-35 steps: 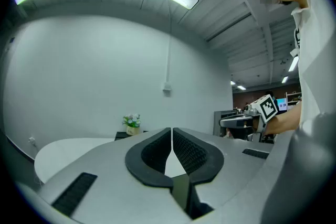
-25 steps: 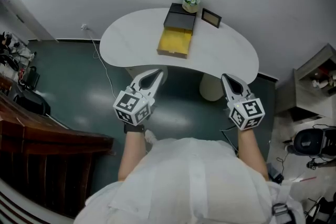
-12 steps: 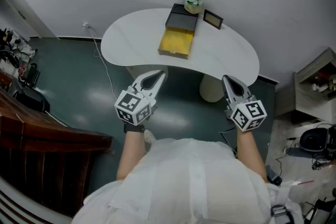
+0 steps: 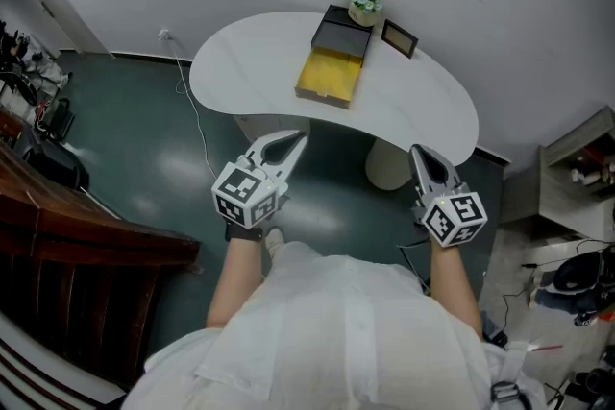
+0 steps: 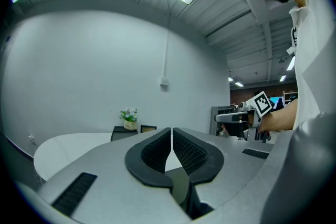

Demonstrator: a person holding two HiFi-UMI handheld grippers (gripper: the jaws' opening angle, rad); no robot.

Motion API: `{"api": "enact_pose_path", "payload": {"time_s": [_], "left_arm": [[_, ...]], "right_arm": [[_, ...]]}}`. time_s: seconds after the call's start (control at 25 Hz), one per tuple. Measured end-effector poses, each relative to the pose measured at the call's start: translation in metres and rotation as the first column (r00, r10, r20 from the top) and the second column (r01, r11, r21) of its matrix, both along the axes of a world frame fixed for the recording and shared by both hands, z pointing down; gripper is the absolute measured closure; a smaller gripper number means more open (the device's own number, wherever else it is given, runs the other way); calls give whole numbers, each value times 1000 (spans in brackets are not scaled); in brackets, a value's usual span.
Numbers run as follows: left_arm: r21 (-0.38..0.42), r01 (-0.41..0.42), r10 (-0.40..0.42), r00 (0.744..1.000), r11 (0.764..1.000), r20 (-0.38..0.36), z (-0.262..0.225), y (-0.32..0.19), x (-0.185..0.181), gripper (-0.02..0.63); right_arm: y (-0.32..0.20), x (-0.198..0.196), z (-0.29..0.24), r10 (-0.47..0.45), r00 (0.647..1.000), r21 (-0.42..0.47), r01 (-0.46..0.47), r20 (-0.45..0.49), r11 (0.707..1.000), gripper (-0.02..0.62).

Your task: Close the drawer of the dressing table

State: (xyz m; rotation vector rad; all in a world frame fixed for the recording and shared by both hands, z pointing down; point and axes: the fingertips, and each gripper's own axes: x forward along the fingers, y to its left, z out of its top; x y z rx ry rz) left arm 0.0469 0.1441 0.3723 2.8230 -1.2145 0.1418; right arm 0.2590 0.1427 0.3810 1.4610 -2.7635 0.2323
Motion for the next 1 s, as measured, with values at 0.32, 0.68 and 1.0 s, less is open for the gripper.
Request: {"api": "enact_pose_path", "payload": {"time_s": [0.32,0.68,1.0], "left_arm": [[-32,8,-8,1000,999,-11,12,-19,-16,583],[-41,-32,31,999,999,-23,18,-82,-38,583],[-24,-88,88,996,996,-21,9,-157,-93,583]], "right_arm": [[-16,-16,9,-15,999,-20,15,29,1000,584],[-72,-46,5,-22,1000,-25,22,12,999,584],[-147,-106,-7,-1,1000,-22,1,7,1000,583]]}}
